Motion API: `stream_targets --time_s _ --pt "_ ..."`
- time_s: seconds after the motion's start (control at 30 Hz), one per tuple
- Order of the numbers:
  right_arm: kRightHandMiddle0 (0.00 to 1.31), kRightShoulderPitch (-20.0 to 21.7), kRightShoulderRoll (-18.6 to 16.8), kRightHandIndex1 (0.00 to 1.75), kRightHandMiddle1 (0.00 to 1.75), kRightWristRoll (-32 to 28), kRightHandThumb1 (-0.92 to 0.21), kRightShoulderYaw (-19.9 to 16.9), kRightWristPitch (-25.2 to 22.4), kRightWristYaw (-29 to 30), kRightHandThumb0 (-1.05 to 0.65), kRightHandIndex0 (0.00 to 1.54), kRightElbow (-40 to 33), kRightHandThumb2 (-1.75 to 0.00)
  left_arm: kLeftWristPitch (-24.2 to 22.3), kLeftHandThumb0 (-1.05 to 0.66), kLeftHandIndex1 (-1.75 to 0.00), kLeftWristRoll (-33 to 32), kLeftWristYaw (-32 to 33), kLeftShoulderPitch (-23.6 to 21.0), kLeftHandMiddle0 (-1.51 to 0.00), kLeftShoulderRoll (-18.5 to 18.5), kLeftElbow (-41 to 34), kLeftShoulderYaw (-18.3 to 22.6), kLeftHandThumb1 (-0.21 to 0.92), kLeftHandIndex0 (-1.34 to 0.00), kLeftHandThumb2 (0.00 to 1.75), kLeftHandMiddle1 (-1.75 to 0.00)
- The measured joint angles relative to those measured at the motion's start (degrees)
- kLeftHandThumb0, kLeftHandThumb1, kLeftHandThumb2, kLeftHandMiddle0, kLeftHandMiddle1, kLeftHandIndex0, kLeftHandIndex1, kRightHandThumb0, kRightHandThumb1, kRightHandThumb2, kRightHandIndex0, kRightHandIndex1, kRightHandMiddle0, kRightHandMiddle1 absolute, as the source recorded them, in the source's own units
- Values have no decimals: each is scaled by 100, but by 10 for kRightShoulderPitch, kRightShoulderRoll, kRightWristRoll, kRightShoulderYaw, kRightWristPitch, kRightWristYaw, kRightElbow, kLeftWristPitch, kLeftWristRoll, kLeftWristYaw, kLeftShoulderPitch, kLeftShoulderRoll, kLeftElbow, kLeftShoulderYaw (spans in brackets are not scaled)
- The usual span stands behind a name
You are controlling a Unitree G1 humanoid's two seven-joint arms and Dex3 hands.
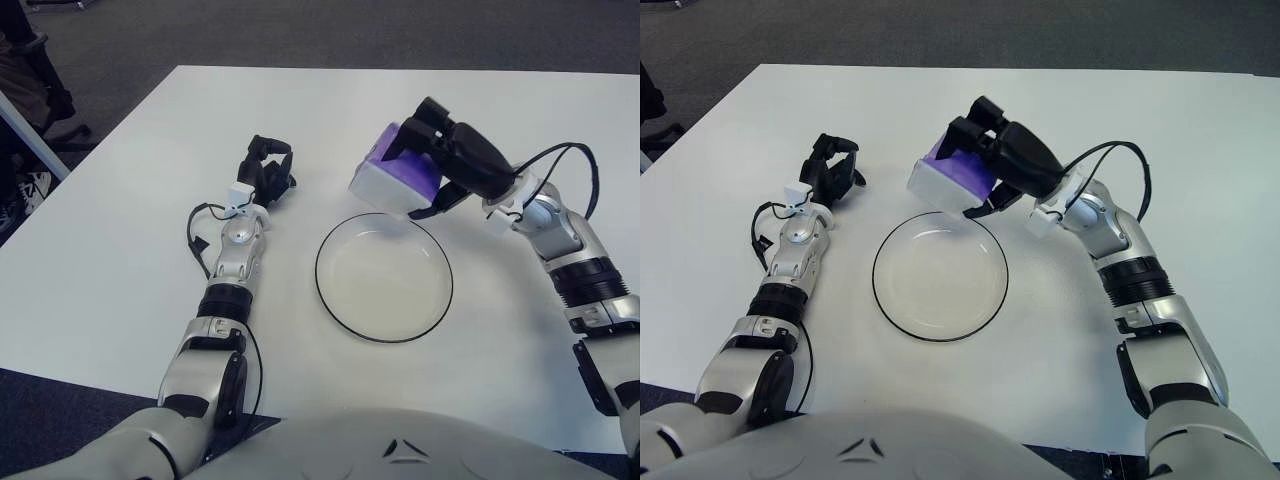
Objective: Put the tissue paper into the plate.
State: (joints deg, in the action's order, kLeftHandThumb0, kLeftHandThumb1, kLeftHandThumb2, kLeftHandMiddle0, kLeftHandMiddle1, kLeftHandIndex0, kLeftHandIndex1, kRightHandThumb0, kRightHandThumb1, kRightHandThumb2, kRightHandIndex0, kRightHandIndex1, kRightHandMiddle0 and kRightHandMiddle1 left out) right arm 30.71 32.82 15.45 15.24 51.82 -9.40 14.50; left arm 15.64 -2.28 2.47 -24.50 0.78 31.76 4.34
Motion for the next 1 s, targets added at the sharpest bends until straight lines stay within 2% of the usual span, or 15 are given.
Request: stream_targets --time_s 0.2,0.33,0.43,0.6,0.8,0.9,1.0 --pt "40 -31 -2 174 174 -112 -39 22 -71 -100 0 49 -80 -124 0 -36 -163 0 0 0 -76 -1 0 0 91 -34 42 -172" --pt "40 -46 3 173 175 -165 -40 27 -131 -172 0 49 -124 -122 0 -36 -163 1 1 -1 -76 -2 -1 -1 90 -34 42 -172" --pt "39 -51 16 172 175 -195 -41 24 -177 -217 0 48 -157 -120 0 -36 -163 2 1 -1 -76 -2 -1 -1 90 -34 42 -172" --pt "38 -54 24 174 174 -209 -43 11 -213 -255 0 46 -189 -118 0 -36 -163 3 1 -1 -76 -2 -2 -1 90 -34 43 -172" --pt "37 -55 24 173 171 -190 -45 2 -203 -276 0 46 -193 -115 0 -36 -163 3 2 -1 -76 -2 -1 -1 90 -34 43 -172" --pt "36 -54 22 171 170 -161 -47 -5 -157 -273 0 47 -182 -111 0 -36 -163 3 2 -1 -76 -2 -1 -1 90 -34 43 -172" --pt "37 -53 15 157 167 -138 -54 -10 -113 -269 0 50 -166 -96 0 -36 -163 3 2 -1 -76 -2 -1 -1 90 -34 43 -172"
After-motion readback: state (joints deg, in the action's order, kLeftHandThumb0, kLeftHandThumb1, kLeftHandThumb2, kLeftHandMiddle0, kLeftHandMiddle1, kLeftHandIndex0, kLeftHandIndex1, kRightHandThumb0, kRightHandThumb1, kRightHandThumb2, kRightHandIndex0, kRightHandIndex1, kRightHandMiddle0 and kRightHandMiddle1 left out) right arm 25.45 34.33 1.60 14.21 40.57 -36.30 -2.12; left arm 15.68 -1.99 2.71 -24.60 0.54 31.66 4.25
